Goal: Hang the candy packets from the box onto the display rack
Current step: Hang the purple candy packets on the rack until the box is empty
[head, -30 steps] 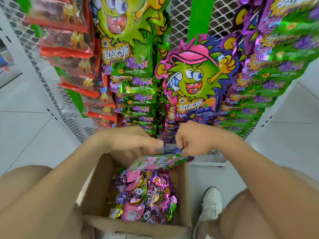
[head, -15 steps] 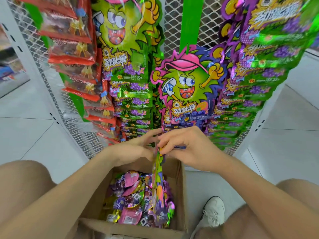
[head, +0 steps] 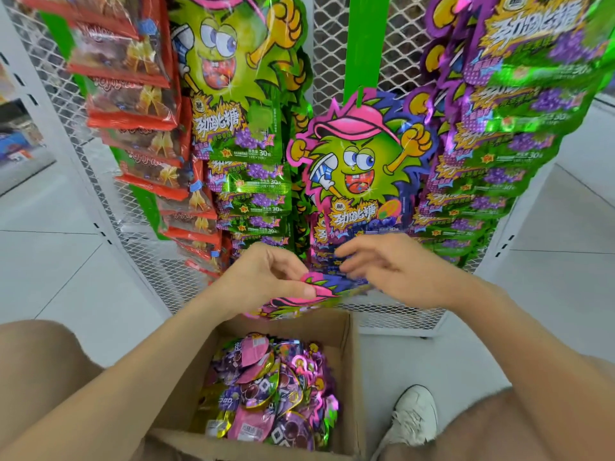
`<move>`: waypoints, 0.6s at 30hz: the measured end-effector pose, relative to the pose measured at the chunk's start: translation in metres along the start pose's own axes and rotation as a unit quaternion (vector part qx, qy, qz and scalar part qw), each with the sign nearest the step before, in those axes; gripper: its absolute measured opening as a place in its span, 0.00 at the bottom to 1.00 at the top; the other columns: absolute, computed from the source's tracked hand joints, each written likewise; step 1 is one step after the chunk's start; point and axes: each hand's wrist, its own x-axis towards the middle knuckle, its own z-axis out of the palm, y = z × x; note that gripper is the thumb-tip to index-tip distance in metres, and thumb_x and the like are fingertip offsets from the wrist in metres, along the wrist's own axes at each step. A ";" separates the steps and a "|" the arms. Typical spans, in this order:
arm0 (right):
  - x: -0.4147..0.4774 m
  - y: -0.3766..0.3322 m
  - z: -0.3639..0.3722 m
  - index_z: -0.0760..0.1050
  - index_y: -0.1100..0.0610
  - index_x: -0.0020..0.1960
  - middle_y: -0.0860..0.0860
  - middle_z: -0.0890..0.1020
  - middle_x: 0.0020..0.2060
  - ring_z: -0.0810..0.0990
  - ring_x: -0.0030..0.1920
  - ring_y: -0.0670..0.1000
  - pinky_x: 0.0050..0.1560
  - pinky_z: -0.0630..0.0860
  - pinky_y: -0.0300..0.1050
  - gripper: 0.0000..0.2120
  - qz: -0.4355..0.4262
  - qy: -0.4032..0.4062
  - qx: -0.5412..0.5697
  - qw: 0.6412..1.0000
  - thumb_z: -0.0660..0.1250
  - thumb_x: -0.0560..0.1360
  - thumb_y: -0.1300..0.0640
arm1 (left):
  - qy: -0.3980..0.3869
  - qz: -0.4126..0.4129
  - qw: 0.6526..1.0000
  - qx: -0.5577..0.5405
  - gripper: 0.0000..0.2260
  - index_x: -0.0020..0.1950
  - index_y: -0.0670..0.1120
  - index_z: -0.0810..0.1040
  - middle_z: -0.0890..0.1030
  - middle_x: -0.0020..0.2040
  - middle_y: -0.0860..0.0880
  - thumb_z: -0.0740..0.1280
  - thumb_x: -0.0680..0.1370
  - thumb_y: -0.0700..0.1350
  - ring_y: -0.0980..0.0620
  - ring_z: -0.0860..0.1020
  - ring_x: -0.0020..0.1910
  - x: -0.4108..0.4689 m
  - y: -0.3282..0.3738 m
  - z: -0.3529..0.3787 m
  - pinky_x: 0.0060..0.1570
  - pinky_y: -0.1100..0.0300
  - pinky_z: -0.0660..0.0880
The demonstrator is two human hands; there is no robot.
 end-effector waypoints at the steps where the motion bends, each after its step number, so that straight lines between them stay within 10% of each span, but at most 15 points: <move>1: 0.000 -0.003 0.004 0.79 0.50 0.68 0.52 0.88 0.51 0.87 0.52 0.47 0.57 0.83 0.52 0.20 0.009 -0.009 0.015 1.000 0.61 0.79 0.60 | 0.014 0.016 1.000 0.004 0.09 0.45 0.44 0.88 0.88 0.42 0.42 0.82 0.70 0.45 0.48 0.84 0.39 -0.001 0.006 0.004 0.44 0.56 0.81; 10: 0.011 -0.042 -0.021 0.85 0.54 0.50 0.45 0.87 0.39 0.84 0.40 0.43 0.43 0.79 0.40 0.04 -0.055 0.220 0.042 0.973 0.72 0.81 0.59 | 0.163 0.133 0.978 -0.007 0.03 0.50 0.53 0.89 0.89 0.44 0.49 0.75 0.79 0.49 0.46 0.86 0.44 -0.003 0.076 0.005 0.49 0.46 0.81; 18: 0.031 -0.099 -0.102 0.83 0.53 0.58 0.40 0.83 0.44 0.82 0.46 0.41 0.51 0.75 0.33 0.09 -0.148 0.533 -0.063 0.830 0.69 0.81 0.62 | 0.268 0.248 0.924 0.116 0.14 0.70 0.55 0.76 0.81 0.60 0.64 0.67 0.84 0.46 0.68 0.79 0.61 0.045 0.180 -0.008 0.62 0.68 0.75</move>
